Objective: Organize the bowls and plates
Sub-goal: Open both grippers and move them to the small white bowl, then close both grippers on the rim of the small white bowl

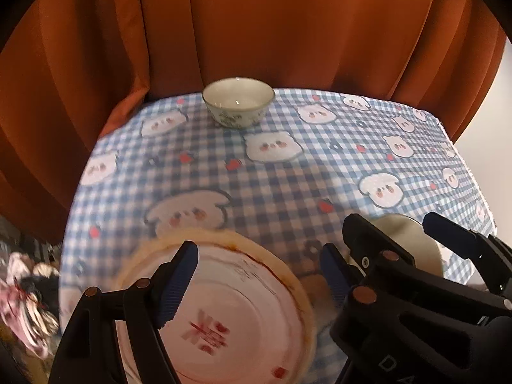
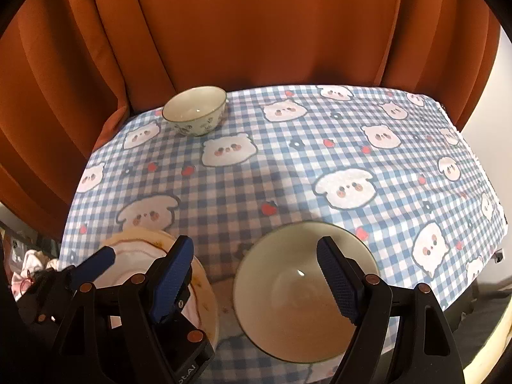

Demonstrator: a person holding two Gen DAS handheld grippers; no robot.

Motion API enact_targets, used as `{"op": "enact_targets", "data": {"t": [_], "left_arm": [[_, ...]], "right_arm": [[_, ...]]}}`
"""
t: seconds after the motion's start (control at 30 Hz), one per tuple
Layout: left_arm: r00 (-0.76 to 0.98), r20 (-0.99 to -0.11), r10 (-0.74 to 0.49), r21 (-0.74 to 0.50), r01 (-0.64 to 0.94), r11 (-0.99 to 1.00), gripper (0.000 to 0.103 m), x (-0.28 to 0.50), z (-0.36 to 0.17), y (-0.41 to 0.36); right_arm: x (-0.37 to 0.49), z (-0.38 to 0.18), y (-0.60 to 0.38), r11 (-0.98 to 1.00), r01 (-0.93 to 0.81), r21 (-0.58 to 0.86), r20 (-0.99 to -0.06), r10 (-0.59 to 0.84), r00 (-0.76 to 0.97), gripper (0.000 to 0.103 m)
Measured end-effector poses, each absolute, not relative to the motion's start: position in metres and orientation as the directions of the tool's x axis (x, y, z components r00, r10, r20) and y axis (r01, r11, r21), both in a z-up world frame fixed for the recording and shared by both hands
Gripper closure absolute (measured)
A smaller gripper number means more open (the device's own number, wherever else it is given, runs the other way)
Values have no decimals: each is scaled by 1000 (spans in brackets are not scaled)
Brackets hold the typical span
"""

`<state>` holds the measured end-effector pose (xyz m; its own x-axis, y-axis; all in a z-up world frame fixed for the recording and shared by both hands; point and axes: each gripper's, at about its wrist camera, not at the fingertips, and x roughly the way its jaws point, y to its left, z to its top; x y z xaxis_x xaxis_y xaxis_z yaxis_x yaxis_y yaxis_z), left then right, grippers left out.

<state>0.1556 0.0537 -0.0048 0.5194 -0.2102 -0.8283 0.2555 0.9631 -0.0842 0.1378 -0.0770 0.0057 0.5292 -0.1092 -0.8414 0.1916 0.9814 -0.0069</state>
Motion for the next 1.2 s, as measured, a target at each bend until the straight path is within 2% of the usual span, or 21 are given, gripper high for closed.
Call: {"op": "enact_targets", "data": {"t": [0.23, 0.5, 0.6, 0.8, 0.97, 1.2], "left_arm": [[580, -797, -168, -43, 224, 974, 24, 197, 17, 70], [622, -773, -123, -53, 130, 990, 24, 260, 25, 71], [631, -770, -92, -46, 90, 995, 30, 285, 23, 68], [642, -766, -39, -38, 16, 999, 30, 324, 14, 63], [641, -767, 31, 22, -22, 1000, 30, 354, 1, 52], [623, -780, 59, 21, -68, 997, 33, 397, -23, 51]], "right_arm": [[174, 22, -60, 983, 181, 9, -814, -98, 572, 21], [245, 35, -62, 993, 116, 26, -786, -52, 616, 21], [271, 36, -66, 995, 97, 23, -779, -43, 626, 21], [322, 27, -81, 997, 56, 44, -780, -1, 626, 22], [362, 11, -91, 998, 8, 66, -791, 48, 610, 35], [407, -17, -95, 994, -23, 104, -804, 98, 586, 39]]}}
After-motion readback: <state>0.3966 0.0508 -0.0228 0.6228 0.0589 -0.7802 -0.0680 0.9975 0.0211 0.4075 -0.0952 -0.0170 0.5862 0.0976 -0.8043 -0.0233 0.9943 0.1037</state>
